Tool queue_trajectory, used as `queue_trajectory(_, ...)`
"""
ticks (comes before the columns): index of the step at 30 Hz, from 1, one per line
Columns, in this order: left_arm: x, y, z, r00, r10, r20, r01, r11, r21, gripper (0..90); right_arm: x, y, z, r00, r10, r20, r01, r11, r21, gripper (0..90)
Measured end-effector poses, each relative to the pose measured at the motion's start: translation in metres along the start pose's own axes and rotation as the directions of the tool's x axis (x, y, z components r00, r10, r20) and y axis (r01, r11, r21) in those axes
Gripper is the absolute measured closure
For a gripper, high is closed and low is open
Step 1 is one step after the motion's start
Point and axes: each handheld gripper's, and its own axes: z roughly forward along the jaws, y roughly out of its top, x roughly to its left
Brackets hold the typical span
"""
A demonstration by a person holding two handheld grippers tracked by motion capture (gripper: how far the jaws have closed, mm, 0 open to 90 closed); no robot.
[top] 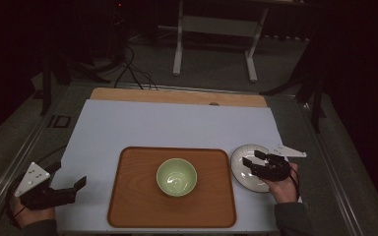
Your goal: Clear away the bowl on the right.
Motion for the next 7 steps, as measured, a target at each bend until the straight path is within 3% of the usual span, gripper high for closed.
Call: queue_trajectory(7,0.0,-0.001,0.003,1.0,-0.008,0.004,0.008,0.9999,0.012,2.9,-0.014,-0.008,-0.01,0.9982,0.052,0.028,-0.051,0.998,-0.028,37.9)
